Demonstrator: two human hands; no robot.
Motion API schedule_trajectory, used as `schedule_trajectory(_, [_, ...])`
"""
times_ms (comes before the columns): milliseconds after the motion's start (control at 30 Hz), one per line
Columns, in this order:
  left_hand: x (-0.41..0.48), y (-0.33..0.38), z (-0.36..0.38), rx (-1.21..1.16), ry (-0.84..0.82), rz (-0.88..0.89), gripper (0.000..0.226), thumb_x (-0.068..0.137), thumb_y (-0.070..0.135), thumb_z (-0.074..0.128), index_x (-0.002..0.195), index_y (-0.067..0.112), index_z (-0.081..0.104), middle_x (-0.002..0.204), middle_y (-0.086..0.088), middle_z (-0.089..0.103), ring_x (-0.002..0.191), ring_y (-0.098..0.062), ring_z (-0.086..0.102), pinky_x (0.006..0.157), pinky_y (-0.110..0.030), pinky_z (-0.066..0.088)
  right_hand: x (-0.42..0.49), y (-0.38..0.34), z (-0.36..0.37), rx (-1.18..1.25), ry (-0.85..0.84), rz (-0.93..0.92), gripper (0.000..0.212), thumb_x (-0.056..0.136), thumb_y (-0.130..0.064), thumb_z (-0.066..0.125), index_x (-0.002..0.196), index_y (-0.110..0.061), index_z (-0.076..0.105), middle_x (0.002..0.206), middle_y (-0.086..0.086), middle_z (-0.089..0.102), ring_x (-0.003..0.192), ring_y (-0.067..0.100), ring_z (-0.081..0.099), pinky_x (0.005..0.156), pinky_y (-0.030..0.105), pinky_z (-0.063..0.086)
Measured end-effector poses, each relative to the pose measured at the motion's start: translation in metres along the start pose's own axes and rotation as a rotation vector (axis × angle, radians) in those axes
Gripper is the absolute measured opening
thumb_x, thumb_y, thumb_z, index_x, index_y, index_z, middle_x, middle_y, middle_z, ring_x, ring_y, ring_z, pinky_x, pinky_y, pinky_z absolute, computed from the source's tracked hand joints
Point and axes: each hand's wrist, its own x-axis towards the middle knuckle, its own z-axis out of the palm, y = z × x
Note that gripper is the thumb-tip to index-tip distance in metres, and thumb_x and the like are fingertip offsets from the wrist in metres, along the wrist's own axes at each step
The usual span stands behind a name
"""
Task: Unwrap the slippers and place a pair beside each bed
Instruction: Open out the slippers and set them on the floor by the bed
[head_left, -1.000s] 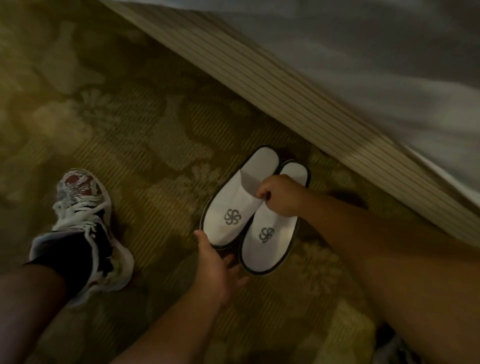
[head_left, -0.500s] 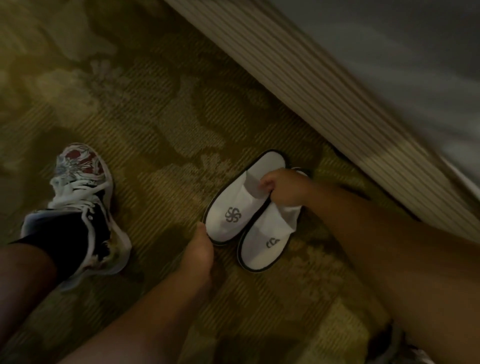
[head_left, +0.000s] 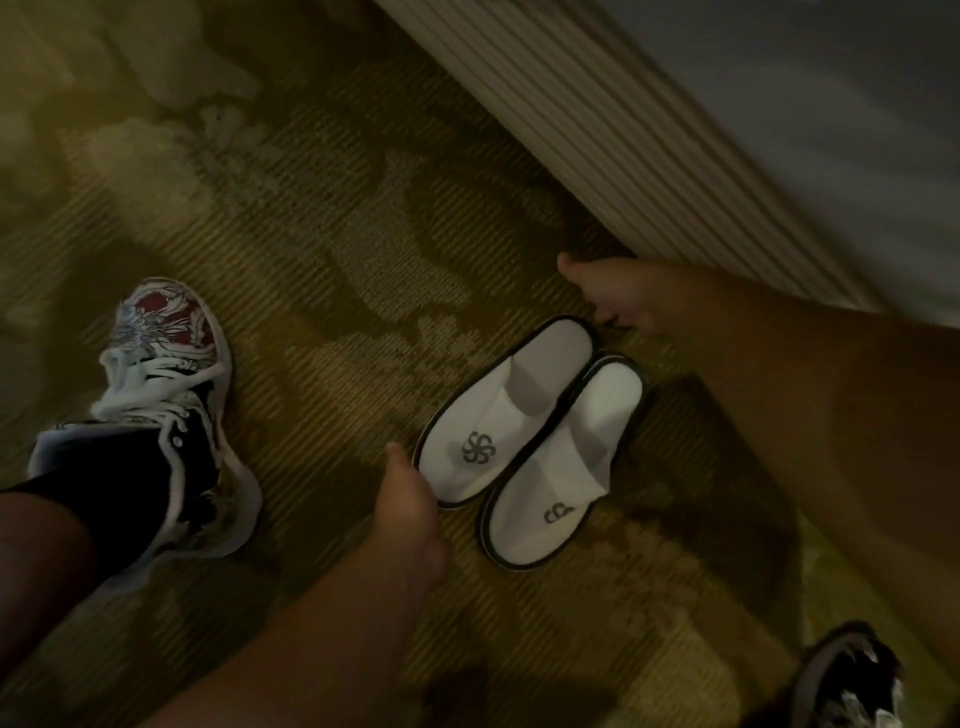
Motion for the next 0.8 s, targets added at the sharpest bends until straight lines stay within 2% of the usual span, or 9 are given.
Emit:
schedule_trajectory(133, [-0.003, 0.002, 0.002, 0.0, -0.012, 0.002, 0.082, 0.095, 0.071, 0.02, 0.152, 0.015, 0.035, 0.155, -0.014, 0.039, 0.139, -0.036, 0.039, 0.117, -0.055, 0.026, 0.009, 0.007, 0.004, 0.01, 0.001, -0.019, 0.085, 0.088, -0.075, 0.031, 0.153, -0.023, 0.018, 0.155, 0.007, 0.03, 0.131, 0.028, 0.042, 0.113, 0.051, 0.026])
schedule_trajectory(300, [-0.008, 0.012, 0.007, 0.048, -0.025, 0.04, 0.084, 0.093, 0.074, 0.022, 0.152, 0.015, 0.037, 0.152, -0.015, 0.043, 0.135, -0.036, 0.044, 0.114, -0.053, 0.031, 0.007, -0.006, -0.006, 0.018, 0.025, -0.044, 0.091, 0.082, -0.079, 0.036, 0.151, -0.02, 0.025, 0.15, 0.01, 0.039, 0.133, 0.029, 0.039, 0.107, 0.046, 0.028])
schedule_trajectory(467, [0.0, 0.033, 0.008, 0.118, 0.027, 0.112, 0.079, 0.093, 0.071, 0.028, 0.15, 0.018, 0.041, 0.148, -0.016, 0.047, 0.131, -0.038, 0.047, 0.112, -0.055, 0.033, 0.007, -0.027, -0.007, 0.028, -0.013, -0.131, 0.099, 0.077, -0.081, 0.045, 0.153, -0.023, 0.019, 0.156, 0.006, 0.029, 0.139, 0.027, 0.03, 0.109, 0.044, 0.025])
schedule_trajectory(667, [0.001, 0.038, -0.005, 0.096, -0.084, 0.125, 0.075, 0.096, 0.069, 0.023, 0.143, 0.018, 0.051, 0.136, -0.015, 0.059, 0.118, -0.037, 0.058, 0.103, -0.052, 0.044, 0.019, -0.034, -0.005, -0.055, -0.011, -0.107, 0.098, 0.079, -0.08, 0.043, 0.153, -0.02, 0.018, 0.154, 0.01, 0.032, 0.138, 0.028, 0.031, 0.107, 0.047, 0.028])
schedule_trajectory(700, [0.001, 0.038, -0.005, 0.08, -0.099, 0.13, 0.073, 0.097, 0.068, 0.022, 0.142, 0.02, 0.052, 0.132, -0.013, 0.062, 0.116, -0.035, 0.059, 0.099, -0.05, 0.047, 0.02, -0.035, -0.004, -0.063, -0.011, -0.094, 0.099, 0.078, -0.081, 0.042, 0.153, -0.02, 0.019, 0.153, 0.012, 0.032, 0.139, 0.03, 0.031, 0.107, 0.049, 0.028])
schedule_trajectory(733, [0.001, 0.038, -0.005, 0.073, -0.095, 0.144, 0.07, 0.097, 0.067, 0.022, 0.139, 0.022, 0.054, 0.123, -0.01, 0.068, 0.109, -0.032, 0.063, 0.089, -0.046, 0.054, 0.02, -0.036, -0.004, -0.061, -0.006, -0.088, 0.1, 0.077, -0.082, 0.042, 0.153, -0.02, 0.018, 0.154, 0.012, 0.032, 0.139, 0.031, 0.03, 0.108, 0.051, 0.028])
schedule_trajectory(800, [0.001, 0.037, -0.003, 0.088, -0.049, 0.178, 0.067, 0.097, 0.068, 0.021, 0.129, 0.024, 0.059, 0.09, -0.001, 0.075, 0.085, -0.022, 0.069, 0.057, -0.033, 0.059, 0.021, -0.041, -0.003, -0.045, 0.004, -0.095, 0.101, 0.077, -0.082, 0.042, 0.153, -0.02, 0.018, 0.156, 0.01, 0.028, 0.139, 0.031, 0.029, 0.109, 0.053, 0.027])
